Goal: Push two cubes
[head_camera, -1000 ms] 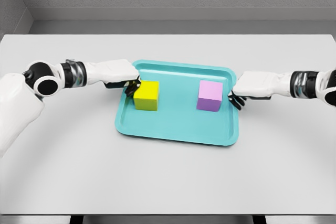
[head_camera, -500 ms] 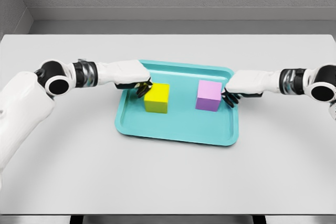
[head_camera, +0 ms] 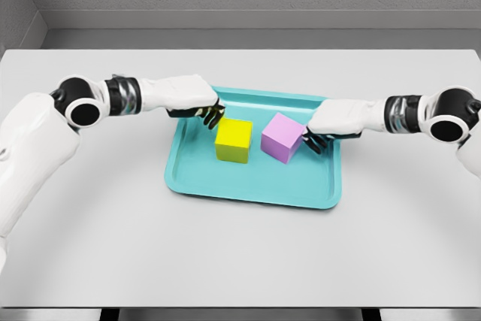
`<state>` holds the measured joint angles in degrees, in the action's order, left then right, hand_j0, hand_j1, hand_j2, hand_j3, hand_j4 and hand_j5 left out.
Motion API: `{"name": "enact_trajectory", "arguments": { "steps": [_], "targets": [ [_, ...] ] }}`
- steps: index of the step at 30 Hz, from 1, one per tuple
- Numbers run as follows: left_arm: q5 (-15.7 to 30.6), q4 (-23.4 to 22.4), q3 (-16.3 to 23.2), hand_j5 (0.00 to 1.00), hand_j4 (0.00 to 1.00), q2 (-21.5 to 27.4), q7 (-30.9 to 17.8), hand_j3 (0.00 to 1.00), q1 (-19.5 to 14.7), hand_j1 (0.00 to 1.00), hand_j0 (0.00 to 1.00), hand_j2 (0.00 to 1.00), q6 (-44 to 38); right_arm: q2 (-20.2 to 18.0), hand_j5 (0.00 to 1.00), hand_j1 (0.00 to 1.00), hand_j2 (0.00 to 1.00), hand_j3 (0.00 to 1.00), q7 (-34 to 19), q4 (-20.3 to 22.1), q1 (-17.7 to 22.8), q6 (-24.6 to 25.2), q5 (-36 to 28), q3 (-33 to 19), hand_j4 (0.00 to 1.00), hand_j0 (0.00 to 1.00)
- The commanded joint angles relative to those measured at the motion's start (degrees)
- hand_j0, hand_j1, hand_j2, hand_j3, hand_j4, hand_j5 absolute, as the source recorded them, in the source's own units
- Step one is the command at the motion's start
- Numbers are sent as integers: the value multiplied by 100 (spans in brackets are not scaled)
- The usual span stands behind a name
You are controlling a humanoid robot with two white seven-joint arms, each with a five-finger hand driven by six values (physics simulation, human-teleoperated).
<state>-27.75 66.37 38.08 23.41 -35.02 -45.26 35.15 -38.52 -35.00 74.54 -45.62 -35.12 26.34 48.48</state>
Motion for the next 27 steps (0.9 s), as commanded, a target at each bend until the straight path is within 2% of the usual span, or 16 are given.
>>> {"name": "enact_trajectory", "arguments": {
  "steps": [1,5,7,10,12,16,24,27],
  "targets": [
    [367,42,-19,23,23,199,2,23,0,23,23,23,-15,-15,25,25,25,25,0,-80,0,12,-24,-23,25,25],
    [719,446,-11,24,24,604,2,24,158,24,24,24,-15,29,25,25,25,25,0,-194,-35,12,29,-23,25,25],
    [868,833,-2,24,24,858,2,24,343,24,24,24,-15,20,25,25,25,25,0,-185,-35,12,91,4,25,25],
    [895,965,16,24,24,876,2,24,448,24,24,24,-15,-15,25,25,25,25,0,-177,-26,12,91,30,25,25],
    [947,1273,42,24,24,938,2,24,597,24,24,24,-15,11,25,25,25,25,0,-177,-18,12,91,83,25,25],
    [983,1571,218,24,24,955,2,24,703,24,24,24,-15,37,25,25,25,25,0,-185,-35,12,99,127,25,25],
    [983,1624,262,24,24,920,2,24,861,24,24,24,-15,292,25,25,25,25,0,-203,-149,12,108,127,25,25],
    [974,1545,262,24,24,885,2,24,861,24,24,24,-15,415,25,25,25,25,0,-352,-237,12,178,127,25,25]
  ]
}}
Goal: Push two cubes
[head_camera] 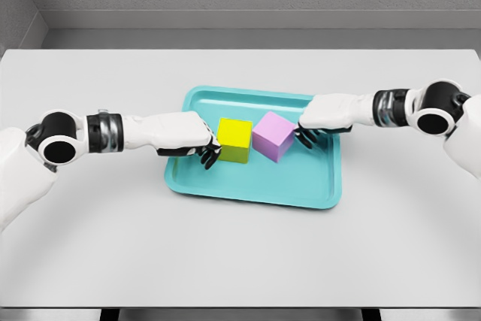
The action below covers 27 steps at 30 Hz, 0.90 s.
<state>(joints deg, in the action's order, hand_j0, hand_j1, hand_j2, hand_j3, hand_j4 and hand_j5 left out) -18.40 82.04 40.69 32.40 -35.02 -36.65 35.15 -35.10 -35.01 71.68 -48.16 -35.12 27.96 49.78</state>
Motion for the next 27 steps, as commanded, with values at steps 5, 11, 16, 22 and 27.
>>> {"name": "enact_trajectory", "arguments": {
  "steps": [5,11,16,22,27],
  "targets": [
    [38,-13,1,24,24,-6,2,24,0,24,24,24,-15,118,25,25,25,25,1,-181,-62,12,26,-12,25,25],
    [38,-13,1,24,24,-6,2,24,0,24,24,24,-15,337,25,25,25,25,1,-181,-184,12,131,-12,25,25],
    [56,-4,-17,25,25,56,2,25,-18,25,25,25,-15,408,25,25,25,25,1,-207,-237,12,131,-12,25,25],
    [179,-83,-360,26,26,311,2,26,-26,26,26,26,-15,522,25,25,25,25,1,-207,-308,12,131,-30,25,25],
    [179,-355,-720,27,27,328,2,27,-44,27,27,27,-15,531,25,25,25,25,1,-207,-387,12,122,-74,25,25]
  ]
}}
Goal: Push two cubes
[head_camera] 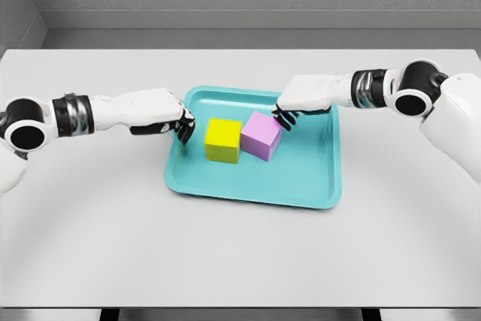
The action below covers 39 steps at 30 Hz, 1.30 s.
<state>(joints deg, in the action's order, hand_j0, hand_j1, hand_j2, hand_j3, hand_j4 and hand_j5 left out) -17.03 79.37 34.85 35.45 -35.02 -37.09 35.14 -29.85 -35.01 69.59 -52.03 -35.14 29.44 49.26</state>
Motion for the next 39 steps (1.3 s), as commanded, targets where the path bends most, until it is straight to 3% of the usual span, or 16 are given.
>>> {"name": "enact_trajectory", "arguments": {
  "steps": [1,5,10,22,34,39],
  "targets": [
    [42,-89,-154,27,27,58,2,27,0,27,27,27,-14,-3,25,25,25,25,1,-7,-9,14,-26,-31,25,25],
    [33,-256,-215,27,27,41,2,27,-35,27,27,27,-14,-12,26,26,26,26,1,-121,-141,14,-79,-409,26,26],
    [25,-273,-215,27,27,23,2,27,-35,27,27,27,-14,410,25,25,25,25,1,-868,-387,14,-9,-382,25,25],
    [33,-273,-215,27,27,32,2,27,-35,27,27,27,-14,858,25,25,25,25,1,-982,-422,14,70,119,25,25],
    [33,-273,-215,27,27,32,2,27,-35,27,27,27,-14,823,25,25,25,25,1,-1009,-510,14,26,-40,25,25],
    [33,-273,-224,27,27,41,2,27,-35,27,27,27,-14,840,25,25,25,25,1,-1474,-589,14,61,-40,25,25]
  ]
}}
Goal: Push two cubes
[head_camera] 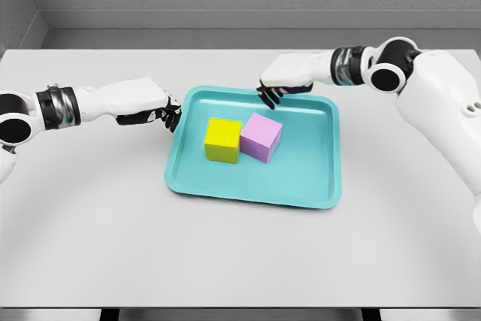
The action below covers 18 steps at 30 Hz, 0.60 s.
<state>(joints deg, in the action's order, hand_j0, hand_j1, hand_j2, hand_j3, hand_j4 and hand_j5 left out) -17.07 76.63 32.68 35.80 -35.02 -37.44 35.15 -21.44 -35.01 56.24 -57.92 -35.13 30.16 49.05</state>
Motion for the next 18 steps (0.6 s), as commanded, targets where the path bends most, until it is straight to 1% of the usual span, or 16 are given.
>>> {"name": "enact_trajectory", "arguments": {
  "steps": [1,5,9,10,18],
  "targets": [
    [37,1,-7,27,27,6,2,27,0,27,27,27,-15,17,24,24,24,24,1,-288,0,13,-1,-18,24,24],
    [37,1,-7,27,27,6,2,27,0,27,27,27,-15,35,23,23,23,23,1,-306,0,13,8,52,23,23],
    [37,1,-7,27,27,6,2,27,0,27,27,27,-15,228,23,23,23,23,1,-341,9,13,131,79,23,23],
    [37,1,-7,27,27,6,2,27,0,27,27,27,-15,246,23,23,23,23,1,-341,9,13,131,193,23,23],
    [37,1,-7,27,27,15,2,27,0,27,27,27,-15,316,23,23,23,23,1,-289,18,13,131,342,23,23]
  ]
}}
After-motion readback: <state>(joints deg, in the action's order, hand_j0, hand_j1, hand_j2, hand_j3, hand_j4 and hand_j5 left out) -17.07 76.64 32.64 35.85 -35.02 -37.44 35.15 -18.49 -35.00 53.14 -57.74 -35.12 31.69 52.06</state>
